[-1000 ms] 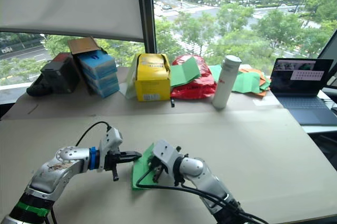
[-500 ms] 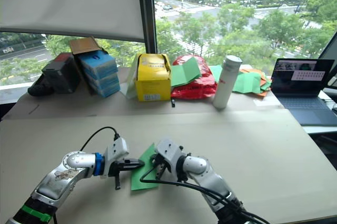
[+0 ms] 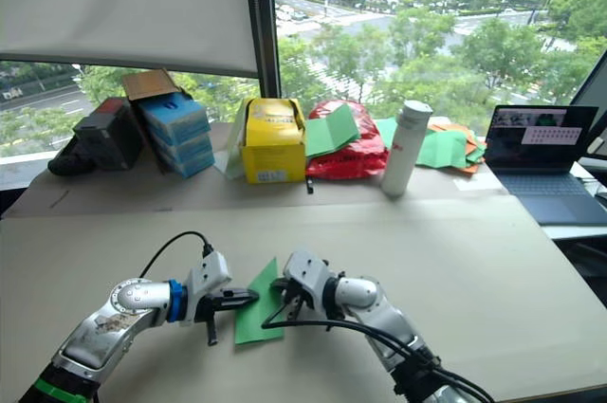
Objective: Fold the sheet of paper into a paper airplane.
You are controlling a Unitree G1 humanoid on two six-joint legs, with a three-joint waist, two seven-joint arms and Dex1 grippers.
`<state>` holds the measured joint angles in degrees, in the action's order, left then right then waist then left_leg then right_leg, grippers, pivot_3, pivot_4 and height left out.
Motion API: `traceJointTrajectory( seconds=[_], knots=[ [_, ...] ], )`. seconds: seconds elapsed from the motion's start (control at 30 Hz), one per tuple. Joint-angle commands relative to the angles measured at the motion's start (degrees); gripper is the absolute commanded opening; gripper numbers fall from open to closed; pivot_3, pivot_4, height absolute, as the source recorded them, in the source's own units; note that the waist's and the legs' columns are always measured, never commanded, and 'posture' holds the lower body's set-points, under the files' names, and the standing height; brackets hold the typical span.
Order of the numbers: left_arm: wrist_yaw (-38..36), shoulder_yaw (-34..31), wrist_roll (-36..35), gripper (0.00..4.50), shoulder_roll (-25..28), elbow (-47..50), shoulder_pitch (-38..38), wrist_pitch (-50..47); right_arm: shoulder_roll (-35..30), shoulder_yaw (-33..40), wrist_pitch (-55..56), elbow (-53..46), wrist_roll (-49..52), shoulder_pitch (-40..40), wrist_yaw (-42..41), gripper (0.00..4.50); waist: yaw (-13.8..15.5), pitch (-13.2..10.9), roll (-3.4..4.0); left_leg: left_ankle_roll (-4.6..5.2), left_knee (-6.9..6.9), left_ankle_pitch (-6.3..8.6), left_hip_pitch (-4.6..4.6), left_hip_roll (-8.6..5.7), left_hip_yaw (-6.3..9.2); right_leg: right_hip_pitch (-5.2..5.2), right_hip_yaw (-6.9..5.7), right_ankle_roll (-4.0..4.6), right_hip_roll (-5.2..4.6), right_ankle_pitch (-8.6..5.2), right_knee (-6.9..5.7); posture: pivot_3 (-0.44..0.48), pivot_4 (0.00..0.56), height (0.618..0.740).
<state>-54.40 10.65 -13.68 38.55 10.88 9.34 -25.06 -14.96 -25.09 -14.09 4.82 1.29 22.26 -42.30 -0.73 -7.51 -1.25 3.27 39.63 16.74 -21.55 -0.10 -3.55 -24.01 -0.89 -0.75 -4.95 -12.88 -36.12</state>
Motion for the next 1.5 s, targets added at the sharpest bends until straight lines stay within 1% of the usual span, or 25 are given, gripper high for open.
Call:
traceJointTrajectory(
  seconds=[0.03,0.27,0.5,0.77,0.83,0.93,1.17,1.33,1.5],
  knots=[
    [0.52,1.19,0.91,0.02,0.65,-0.17,-2.09,-2.64,0.28,0.54,0.96,8.78,-1.71,2.74,0.02,0.0,-0.07,0.01,0.02,-0.02,-0.02,-0.01,0.05,0.0,-0.01,0.02,0.01,0.01,0.0,0.0,0.0,0.0,0.15,0.74],
    [0.84,0.66,0.87,0.02,0.88,1.07,-2.7,-3.34,0.85,1.67,4.04,15.18,-1.95,6.41,-0.16,0.0,0.03,0.03,0.07,-0.03,-0.04,0.0,0.13,-0.03,0.0,-0.02,-0.01,0.03,-0.18,0.0,-0.01,0.0,0.15,0.74],
    [1.33,0.62,0.71,0.02,0.77,2.18,-3.21,-3.72,2.13,1.58,5.01,16.94,-1.92,8.09,-0.52,0.0,-0.09,0.14,0.25,-0.11,-0.28,-0.05,0.24,-0.03,-0.01,-0.02,0.05,0.08,-0.23,0.01,0.0,0.0,0.15,0.74],
    [1.92,0.65,0.65,0.02,0.57,2.99,-3.64,-4.21,3.35,2.49,6.72,21.35,-2.36,10.38,-0.08,0.0,-0.14,0.29,0.5,-0.15,-0.44,-0.07,0.25,-0.04,-0.04,-0.03,0.12,0.13,-0.24,0.01,0.02,0.0,0.15,0.74],
    [2.0,0.65,0.66,0.02,0.6,3.08,-3.69,-4.3,3.28,2.44,6.49,20.1,-2.16,9.69,-0.7,0.0,-0.13,0.3,0.51,-0.16,-0.52,-0.08,0.25,-0.04,-0.04,-0.04,0.11,0.14,-0.25,0.0,0.04,0.0,0.15,0.74],
    [2.05,0.56,0.69,0.02,0.67,3.07,-3.75,-4.31,2.49,1.79,5.11,15.19,-0.97,6.82,-3.22,0.0,-0.06,0.31,0.52,-0.17,-0.6,-0.08,0.24,-0.04,-0.04,-0.06,0.11,0.15,-0.26,-0.01,0.07,0.0,0.15,0.74],
    [2.03,0.51,0.74,0.02,0.53,2.49,-3.57,-4.18,-2.08,-1.9,-1.06,2.99,-2.01,-0.9,-7.49,0.0,-0.05,0.36,0.6,-0.13,-0.77,-0.04,0.22,-0.05,-0.05,-0.08,0.11,0.17,-0.28,-0.02,0.23,0.0,0.15,0.74],
    [1.8,0.49,0.61,0.02,0.74,2.57,-3.73,-4.29,-4.78,-4.29,-3.51,-1.94,-2.88,-3.33,-9.25,0.0,-0.04,0.42,0.68,-0.15,-0.79,-0.05,0.24,-0.03,-0.04,-0.09,0.1,0.23,-0.28,-0.06,0.22,0.0,0.15,0.74],
    [1.41,0.45,0.61,0.02,1.09,2.52,-3.77,-4.27,-6.66,-6.29,-5.63,-4.88,-3.32,-4.78,-10.58,0.0,-0.02,0.47,0.68,-0.14,-0.81,-0.05,0.24,-0.03,-0.04,-0.09,0.09,0.24,-0.28,-0.07,0.25,0.0,0.15,0.74]
  ],
)
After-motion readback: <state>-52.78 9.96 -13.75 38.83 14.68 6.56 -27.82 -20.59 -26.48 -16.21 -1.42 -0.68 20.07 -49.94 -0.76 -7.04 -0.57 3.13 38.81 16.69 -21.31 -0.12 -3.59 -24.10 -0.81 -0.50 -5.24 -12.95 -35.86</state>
